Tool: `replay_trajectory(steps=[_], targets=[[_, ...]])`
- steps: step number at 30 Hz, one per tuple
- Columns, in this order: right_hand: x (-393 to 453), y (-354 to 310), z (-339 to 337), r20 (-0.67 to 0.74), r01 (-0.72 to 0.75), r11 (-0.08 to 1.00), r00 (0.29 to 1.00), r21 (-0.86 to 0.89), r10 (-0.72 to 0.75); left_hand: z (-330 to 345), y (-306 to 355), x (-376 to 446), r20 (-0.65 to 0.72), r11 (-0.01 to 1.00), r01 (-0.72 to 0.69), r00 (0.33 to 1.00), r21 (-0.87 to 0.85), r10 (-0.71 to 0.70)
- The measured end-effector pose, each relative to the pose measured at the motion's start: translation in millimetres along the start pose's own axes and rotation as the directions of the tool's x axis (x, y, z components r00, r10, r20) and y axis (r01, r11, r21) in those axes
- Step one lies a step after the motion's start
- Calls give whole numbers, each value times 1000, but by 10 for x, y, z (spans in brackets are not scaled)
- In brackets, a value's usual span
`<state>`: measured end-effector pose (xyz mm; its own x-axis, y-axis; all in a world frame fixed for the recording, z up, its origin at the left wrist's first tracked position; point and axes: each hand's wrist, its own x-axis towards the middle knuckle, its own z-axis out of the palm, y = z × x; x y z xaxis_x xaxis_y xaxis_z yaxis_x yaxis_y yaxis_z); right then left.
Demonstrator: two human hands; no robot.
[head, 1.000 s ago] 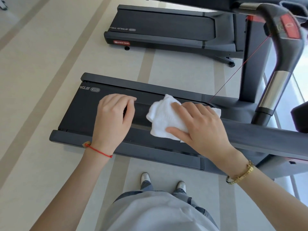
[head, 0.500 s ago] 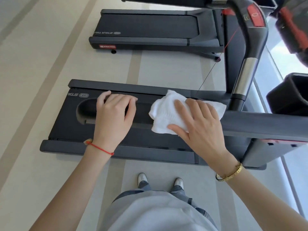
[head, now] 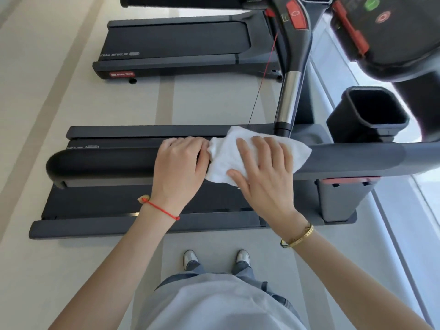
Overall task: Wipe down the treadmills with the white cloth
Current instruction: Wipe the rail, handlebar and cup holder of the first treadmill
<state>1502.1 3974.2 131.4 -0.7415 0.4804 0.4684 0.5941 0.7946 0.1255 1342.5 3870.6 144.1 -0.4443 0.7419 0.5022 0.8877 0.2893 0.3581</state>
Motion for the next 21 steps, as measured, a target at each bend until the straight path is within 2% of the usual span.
replay_trajectory(steps=[2, 4, 11, 15, 18, 20, 21], targets=[[-41, 99, 24, -9, 55, 998, 998, 2, -55, 24, 76, 19, 5, 1000, -3, 1000, -24, 3], [-135, 286, 54, -19, 48, 999, 999, -9, -48, 64, 132, 31, 38, 1000, -7, 999, -30, 8], [-433, 1108, 20, -5, -207, 978, 978, 22, 207, 259, 515, 58, 91, 999, -6, 996, -49, 10], [-384, 1003, -19, 7, -309, 946, 951, 95, 310, 406, 795, 115, 98, 997, -24, 995, -67, 30], [-380, 902, 13, 36, -148, 983, 989, 110, 145, 510, 999, 173, 89, 995, -39, 995, -96, 47], [-429, 1088, 30, 29, -45, 994, 999, 95, 42, 569, 1099, 193, 95, 993, -31, 995, -114, 41], [-464, 1232, 29, 26, -38, 996, 999, 86, 36, 595, 1136, 196, 90, 994, -33, 995, -100, 42]])
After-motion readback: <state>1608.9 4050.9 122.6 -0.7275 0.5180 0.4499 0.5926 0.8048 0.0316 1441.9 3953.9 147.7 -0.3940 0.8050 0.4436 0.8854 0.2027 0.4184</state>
